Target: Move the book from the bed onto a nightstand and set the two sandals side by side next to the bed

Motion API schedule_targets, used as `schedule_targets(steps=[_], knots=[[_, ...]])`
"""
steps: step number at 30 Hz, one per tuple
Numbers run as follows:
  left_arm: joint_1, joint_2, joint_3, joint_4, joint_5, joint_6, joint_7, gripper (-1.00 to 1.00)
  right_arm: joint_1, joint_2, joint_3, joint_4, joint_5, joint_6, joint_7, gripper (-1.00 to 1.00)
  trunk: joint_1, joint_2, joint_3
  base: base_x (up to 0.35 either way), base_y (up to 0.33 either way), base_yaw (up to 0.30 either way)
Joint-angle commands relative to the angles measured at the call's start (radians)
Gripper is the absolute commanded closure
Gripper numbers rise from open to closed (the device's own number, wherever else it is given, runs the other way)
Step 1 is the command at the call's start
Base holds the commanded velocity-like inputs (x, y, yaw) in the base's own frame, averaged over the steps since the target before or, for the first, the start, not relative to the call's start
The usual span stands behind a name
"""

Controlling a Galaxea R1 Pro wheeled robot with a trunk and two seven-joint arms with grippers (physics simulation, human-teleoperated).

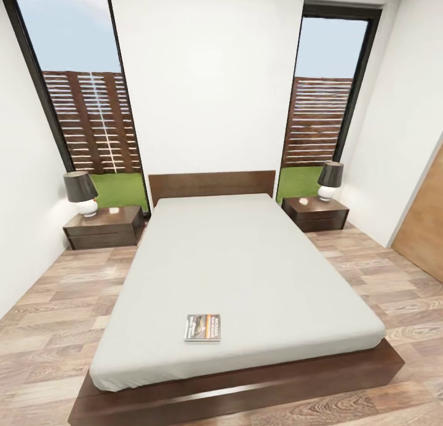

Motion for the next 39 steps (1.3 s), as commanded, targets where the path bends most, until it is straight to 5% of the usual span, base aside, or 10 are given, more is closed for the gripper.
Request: schedule_targets(steps=[1, 13, 20, 24, 29, 30, 35, 36, 39], knots=[[-0.001, 0.0, -0.007, 0.0, 0.011, -0.002, -0.005, -1.0, -0.001, 0.0, -0.009, 0.0, 0.008, -0.003, 0.004, -1.0, 0.001, -0.002, -0.002, 0.014, 0.0, 0.0], [-0.006, 0.0, -0.008, -0.021, 0.01, -0.017, -0.016, -1.0, -0.001, 0.0, -0.009, 0.0, 0.008, -0.003, 0.003, -1.0, 0.001, -0.002, -0.002, 0.005, 0.0, 0.0], [-0.012, 0.011, -0.006, -0.128, 0.01, 0.008, -0.016, -1.0, -0.001, 0.0, -0.009, 0.0, 0.008, -0.003, 0.003, -1.0, 0.001, -0.002, -0.002, 0.0, 0.0, 0.0], [-0.013, 0.049, -0.003, -0.244, 0.011, 0.053, -0.012, -1.0, -0.001, 0.0, -0.009, 0.0, 0.008, -0.003, 0.003, -1.0, 0.001, -0.002, -0.002, 0.0, 0.0, 0.0], [-0.014, 0.187, 0.007, -0.536, 0.012, 0.159, 0.016, -1.0, -0.001, 0.0, -0.009, 0.0, 0.008, -0.003, 0.002, -1.0, 0.001, -0.002, -0.002, 0.0, 0.0, 0.0], [-0.014, 0.187, 0.007, -0.536, 0.012, 0.159, 0.016, -1.0, -0.001, 0.0, -0.009, 0.0, 0.008, -0.003, 0.002, -1.0, 0.001, -0.002, -0.002, 0.0, 0.0, 0.0], [-0.015, 0.336, 0.016, -0.881, 0.014, 0.264, 0.118, -1.0, -0.001, 0.0, -0.009, 0.0, 0.007, -0.003, 0.002, -1.0, 0.001, -0.002, -0.002, 0.0, 0.0, 0.0], [-0.015, 0.336, 0.016, -0.881, 0.014, 0.264, 0.118, -1.0, -0.001, 0.0, -0.009, 0.0, 0.007, -0.003, 0.002, -1.0, 0.001, -0.002, -0.002, 0.0, 0.0, 0.0], [-0.016, 0.389, 0.056, -1.074, 0.013, 0.33, 0.224, -1.0, -0.001, 0.0, -0.009, 0.0, 0.007, -0.003, 0.002, -1.0, 0.001, -0.002, -0.002, 0.0, 0.0, 0.0]])
